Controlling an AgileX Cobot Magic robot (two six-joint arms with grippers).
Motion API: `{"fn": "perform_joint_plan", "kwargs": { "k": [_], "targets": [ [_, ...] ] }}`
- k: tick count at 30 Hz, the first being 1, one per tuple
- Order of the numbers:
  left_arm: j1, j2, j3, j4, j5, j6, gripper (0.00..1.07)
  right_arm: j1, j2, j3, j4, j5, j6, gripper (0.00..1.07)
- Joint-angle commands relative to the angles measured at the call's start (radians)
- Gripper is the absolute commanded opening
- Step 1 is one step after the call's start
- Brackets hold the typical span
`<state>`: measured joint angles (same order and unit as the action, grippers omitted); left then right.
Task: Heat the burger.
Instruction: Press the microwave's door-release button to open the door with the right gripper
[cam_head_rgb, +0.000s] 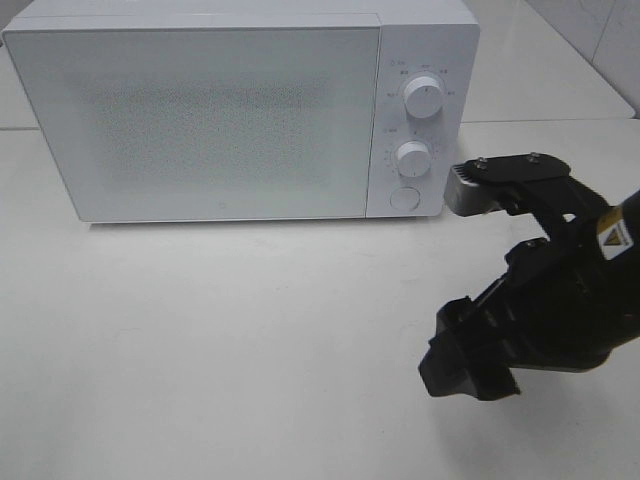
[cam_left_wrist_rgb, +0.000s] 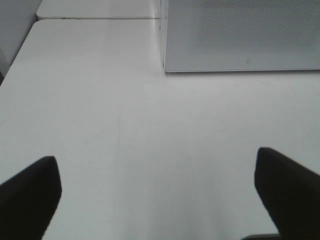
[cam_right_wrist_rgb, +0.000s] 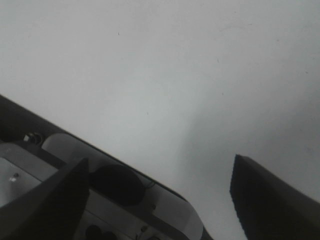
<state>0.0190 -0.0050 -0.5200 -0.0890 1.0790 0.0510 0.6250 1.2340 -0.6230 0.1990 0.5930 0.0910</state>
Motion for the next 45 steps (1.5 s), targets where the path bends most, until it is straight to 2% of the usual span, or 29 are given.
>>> {"fn": "perform_joint_plan", "kwargs": {
  "k": [1,5,9,11,14,16,17,19,21,22,23,25,28,43,45],
  "targets": [
    [0.001,-0.019,0.004,0.003,-0.01,-0.005,0.98,0.003,-0.073,-0.025,-0.043,0.13,-0.012,0.76],
    [0.001,-0.019,0.004,0.003,-0.01,-0.005,0.98,0.003,-0.147,-0.037,-0.055,0.208,-0.011,0.76],
    [0.001,-0.019,0.004,0.003,-0.01,-0.005,0.98,0.003,-0.295,-0.037,-0.061,0.306,-0.011,0.76],
    [0.001,-0.019,0.004,0.003,-0.01,-0.005,0.98,0.003,-0.32,-0.037,-0.063,0.319,-0.011,0.76],
    [0.001,-0.019,0.004,0.003,-0.01,-0.005,0.98,0.003,-0.458,-0.037,-0.071,0.364,-0.011,0.76],
    [0.001,-0.019,0.004,0.003,-0.01,-0.005,0.98,0.003,-0.489,-0.037,-0.077,0.372,-0.011,0.76],
    [0.001,-0.019,0.004,0.003,-0.01,-0.005,0.98,0.001,-0.564,-0.037,-0.102,0.394,-0.01,0.76],
    [0.001,-0.019,0.004,0.003,-0.01,-0.005,0.98,-0.008,-0.59,-0.037,-0.109,0.403,-0.01,0.76],
    [0.001,-0.019,0.004,0.003,-0.01,-0.005,0.98,-0.086,-0.669,-0.037,-0.128,0.45,-0.015,0.76],
    [0.001,-0.019,0.004,0.003,-0.01,-0.005,0.98,-0.086,-0.669,-0.037,-0.128,0.45,-0.015,0.76],
    [0.001,-0.019,0.004,0.003,-0.01,-0.005,0.98,-0.159,-0.722,-0.037,-0.15,0.48,-0.021,0.76],
    [0.001,-0.019,0.004,0.003,-0.01,-0.005,0.98,-0.239,-0.794,-0.037,-0.199,0.509,-0.024,0.76],
    [0.001,-0.019,0.004,0.003,-0.01,-0.005,0.98,-0.28,-0.86,-0.037,-0.248,0.523,-0.024,0.76],
    [0.001,-0.019,0.004,0.003,-0.01,-0.005,0.98,-0.288,-1.097,-0.034,-0.346,0.526,-0.008,0.79],
    [0.001,-0.019,0.004,0.003,-0.01,-0.005,0.98,-0.288,-1.134,-0.006,-0.348,0.523,0.0,0.79]
  ]
}}
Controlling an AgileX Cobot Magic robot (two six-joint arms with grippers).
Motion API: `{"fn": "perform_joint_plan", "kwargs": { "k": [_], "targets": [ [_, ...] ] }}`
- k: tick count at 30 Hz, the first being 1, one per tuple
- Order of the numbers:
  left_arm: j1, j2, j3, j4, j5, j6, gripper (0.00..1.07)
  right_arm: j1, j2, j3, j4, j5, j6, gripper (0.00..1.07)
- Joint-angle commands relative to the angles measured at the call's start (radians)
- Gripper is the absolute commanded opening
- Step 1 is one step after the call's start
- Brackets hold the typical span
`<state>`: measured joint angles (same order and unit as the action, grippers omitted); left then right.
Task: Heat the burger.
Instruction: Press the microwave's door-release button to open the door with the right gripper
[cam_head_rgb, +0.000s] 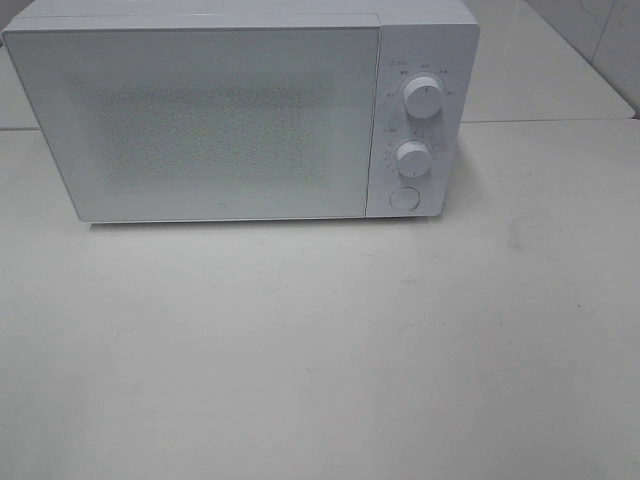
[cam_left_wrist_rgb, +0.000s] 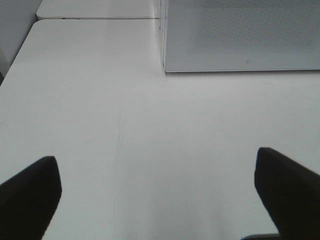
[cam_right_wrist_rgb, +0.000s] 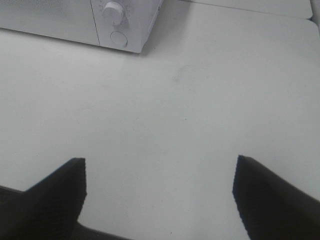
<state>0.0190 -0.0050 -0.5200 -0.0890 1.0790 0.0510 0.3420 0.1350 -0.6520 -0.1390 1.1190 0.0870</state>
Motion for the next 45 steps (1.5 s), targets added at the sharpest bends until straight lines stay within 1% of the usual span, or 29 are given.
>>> {"fn": "perform_joint_plan", "kwargs": {
  "k": [1,2,3,6,10,12,13,17,21,25,40,43,45],
  "targets": [
    [0.001,-0.019,0.004,0.003,-0.01,-0.005,0.98,-0.005,-0.05,0.039,-0.009,-0.003,0.011,0.78],
    [0.001,-0.019,0.004,0.003,-0.01,-0.005,0.98,-0.005,-0.05,0.039,-0.009,-0.003,0.011,0.78],
    [0.001,-0.019,0.004,0.003,-0.01,-0.005,0.98,-0.005,-0.078,0.069,-0.009,-0.004,0.023,0.78],
    [0.001,-0.019,0.004,0.003,-0.01,-0.005,0.98,-0.005,-0.1,0.101,-0.007,-0.011,0.035,0.77],
    [0.001,-0.019,0.004,0.003,-0.01,-0.005,0.98,-0.009,-0.143,0.127,-0.004,-0.078,0.038,0.76],
    [0.001,-0.019,0.004,0.003,-0.01,-0.005,0.98,-0.031,-0.167,0.155,0.0,-0.122,0.026,0.76],
    [0.001,-0.019,0.004,0.003,-0.01,-0.005,0.98,-0.031,-0.167,0.155,0.0,-0.122,0.026,0.76],
    [0.001,-0.019,0.004,0.003,-0.01,-0.006,0.98,-0.084,-0.166,0.155,0.017,-0.122,0.004,0.76],
    [0.001,-0.019,0.004,0.003,-0.01,-0.006,0.98,-0.109,-0.166,0.155,0.019,-0.122,0.001,0.76],
    [0.001,-0.019,0.004,0.003,-0.01,-0.006,0.98,-0.16,-0.166,0.155,0.021,-0.122,-0.001,0.76],
    [0.001,-0.019,0.004,0.003,-0.01,-0.006,0.98,-0.164,-0.166,0.155,0.019,-0.122,0.0,0.76],
    [0.001,-0.019,0.004,0.003,-0.01,-0.006,0.98,-0.164,-0.165,0.149,0.021,-0.127,0.0,0.76],
    [0.001,-0.019,0.004,0.003,-0.01,-0.006,0.98,-0.164,-0.134,0.122,0.021,-0.136,0.0,0.76]
  ]
}}
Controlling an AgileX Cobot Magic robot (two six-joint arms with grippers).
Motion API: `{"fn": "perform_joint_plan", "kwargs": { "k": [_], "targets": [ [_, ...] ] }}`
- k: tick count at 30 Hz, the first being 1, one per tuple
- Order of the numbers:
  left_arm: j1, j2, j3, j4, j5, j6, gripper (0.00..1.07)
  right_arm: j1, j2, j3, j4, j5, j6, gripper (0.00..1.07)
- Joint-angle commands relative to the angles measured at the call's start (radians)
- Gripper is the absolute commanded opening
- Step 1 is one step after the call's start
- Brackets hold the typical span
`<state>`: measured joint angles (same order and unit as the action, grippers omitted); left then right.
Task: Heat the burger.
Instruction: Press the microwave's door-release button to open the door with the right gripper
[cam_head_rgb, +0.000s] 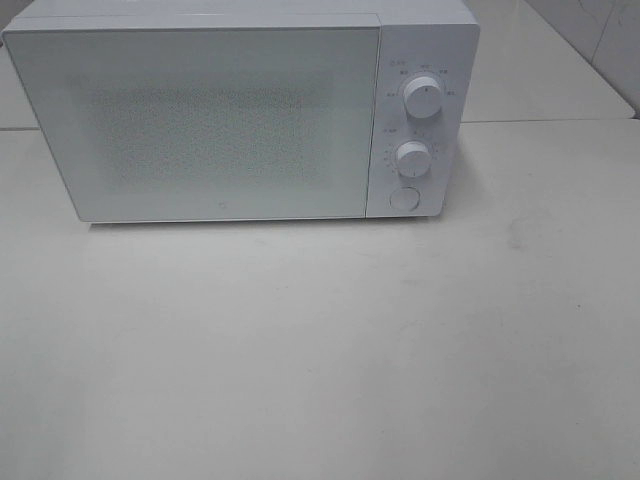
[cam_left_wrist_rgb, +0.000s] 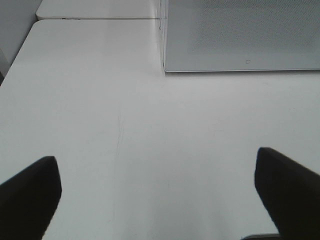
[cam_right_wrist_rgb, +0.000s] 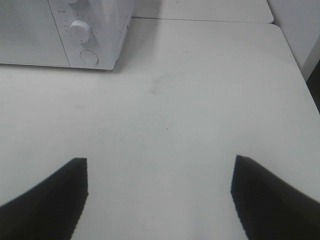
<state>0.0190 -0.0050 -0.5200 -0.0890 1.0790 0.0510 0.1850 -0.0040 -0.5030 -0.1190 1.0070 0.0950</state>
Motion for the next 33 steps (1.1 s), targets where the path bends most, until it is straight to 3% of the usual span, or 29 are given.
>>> {"fn": "perform_joint_plan", "kwargs": {
  "k": [1,33],
  "targets": [
    [0.001,-0.019,0.004,0.003,-0.01,-0.006,0.98,-0.007,0.019,-0.036,0.0,-0.03,-0.008,0.76],
    [0.001,-0.019,0.004,0.003,-0.01,-0.006,0.98,-0.007,0.691,-0.053,0.0,-0.751,0.026,0.76]
  ]
}}
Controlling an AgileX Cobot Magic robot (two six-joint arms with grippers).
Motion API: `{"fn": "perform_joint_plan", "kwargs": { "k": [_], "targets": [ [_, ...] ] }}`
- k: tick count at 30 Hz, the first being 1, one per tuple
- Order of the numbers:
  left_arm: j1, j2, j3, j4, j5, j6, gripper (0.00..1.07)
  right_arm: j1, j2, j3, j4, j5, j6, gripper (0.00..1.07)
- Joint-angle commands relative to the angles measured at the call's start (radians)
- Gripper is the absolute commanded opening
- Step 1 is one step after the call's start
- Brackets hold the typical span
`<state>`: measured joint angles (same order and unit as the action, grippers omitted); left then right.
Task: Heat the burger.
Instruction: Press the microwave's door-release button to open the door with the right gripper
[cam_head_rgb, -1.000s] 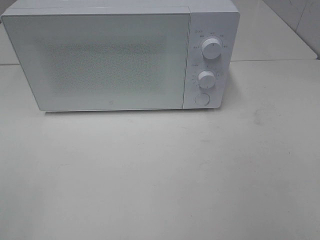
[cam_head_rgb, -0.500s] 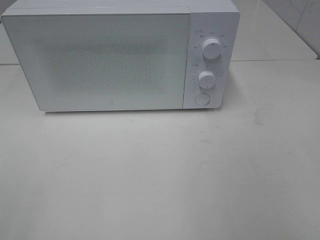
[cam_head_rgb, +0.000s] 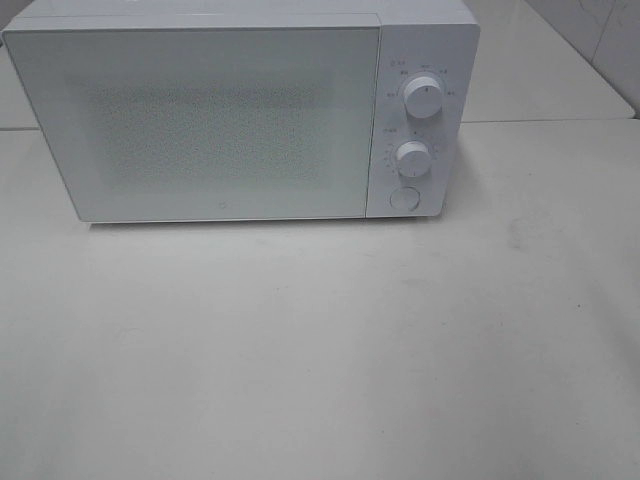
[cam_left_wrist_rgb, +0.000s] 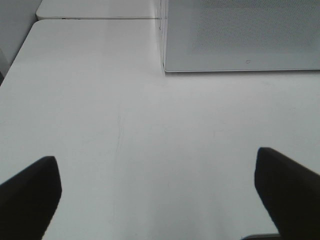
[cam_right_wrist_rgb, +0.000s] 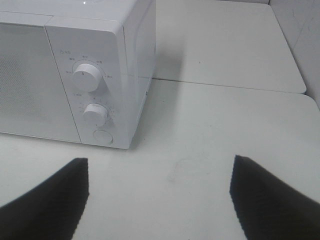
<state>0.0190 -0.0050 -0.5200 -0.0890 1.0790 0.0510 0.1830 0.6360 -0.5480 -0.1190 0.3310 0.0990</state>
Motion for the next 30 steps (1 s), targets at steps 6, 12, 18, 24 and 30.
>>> {"fn": "perform_joint_plan", "kwargs": {
  "k": [6,12,18,24,30],
  "targets": [
    [0.001,-0.019,0.004,0.003,-0.01,-0.006,0.98,-0.005,0.176,-0.008,0.0,-0.216,0.045,0.76],
    [0.001,-0.019,0.004,0.003,-0.01,-0.006,0.98,-0.005,0.299,-0.008,0.0,-0.35,0.044,0.76],
    [0.001,-0.019,0.004,0.003,-0.01,-0.006,0.98,-0.005,0.419,-0.008,0.0,-0.488,0.044,0.76],
    [0.001,-0.019,0.004,0.003,-0.01,-0.006,0.98,-0.005,0.512,-0.002,-0.001,-0.643,0.01,0.76],
    [0.001,-0.019,0.004,0.003,-0.01,-0.006,0.98,-0.005,0.584,0.072,0.104,-0.893,-0.105,0.76]
  ]
}}
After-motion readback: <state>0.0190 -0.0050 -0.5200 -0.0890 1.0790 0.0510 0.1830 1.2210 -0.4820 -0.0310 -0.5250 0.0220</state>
